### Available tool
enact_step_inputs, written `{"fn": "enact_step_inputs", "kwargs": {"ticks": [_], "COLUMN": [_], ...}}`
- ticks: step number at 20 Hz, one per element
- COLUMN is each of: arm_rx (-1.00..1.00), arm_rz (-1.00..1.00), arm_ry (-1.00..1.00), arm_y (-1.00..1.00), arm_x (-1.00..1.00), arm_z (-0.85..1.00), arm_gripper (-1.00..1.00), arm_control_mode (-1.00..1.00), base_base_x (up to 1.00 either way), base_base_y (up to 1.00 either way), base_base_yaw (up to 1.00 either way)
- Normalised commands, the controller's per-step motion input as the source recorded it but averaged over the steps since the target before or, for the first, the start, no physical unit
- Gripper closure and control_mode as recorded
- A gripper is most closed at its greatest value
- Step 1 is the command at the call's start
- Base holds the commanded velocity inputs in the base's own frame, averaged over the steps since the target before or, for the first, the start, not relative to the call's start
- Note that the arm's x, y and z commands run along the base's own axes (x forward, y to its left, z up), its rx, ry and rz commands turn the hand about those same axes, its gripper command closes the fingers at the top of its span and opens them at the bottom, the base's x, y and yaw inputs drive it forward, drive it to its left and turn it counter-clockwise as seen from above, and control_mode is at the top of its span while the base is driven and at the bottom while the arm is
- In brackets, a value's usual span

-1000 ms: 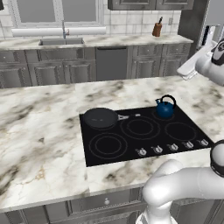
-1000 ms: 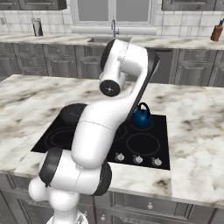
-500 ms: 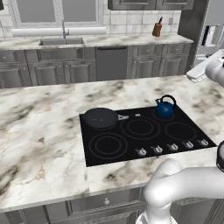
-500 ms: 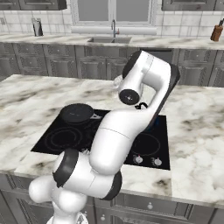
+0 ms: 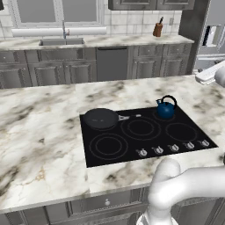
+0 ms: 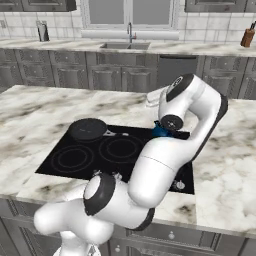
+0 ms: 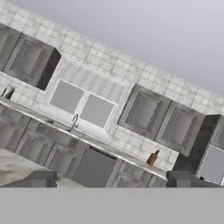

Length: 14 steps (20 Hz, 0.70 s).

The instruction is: Pick the pan from the cabinet and place it on the stove. Then turn on the stove burner for the pan.

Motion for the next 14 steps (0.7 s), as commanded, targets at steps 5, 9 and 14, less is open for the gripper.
{"fn": "enact_step_inputs", "kwargs": {"ticks": [5, 9, 14], "arm_rx": [0.06, -0.45, -0.56], "arm_rz": [0.2, 0.21, 0.21], "arm_ry": [-0.2, -0.41, -0.38], "arm_y": [-0.02, -0.11, -0.03], "arm_x": [-0.38, -0.27, -0.18], "arm_z": [-0.02, 0.44, 0.43], "arm_gripper": [-1.0, -1.0, -1.0], "arm_control_mode": [-1.0, -1.0, -1.0], "base_base_x": [0.0, 0.0, 0.0], "base_base_y": [0.0, 0.0, 0.0], "base_base_yaw": [0.0, 0.0, 0.0]}}
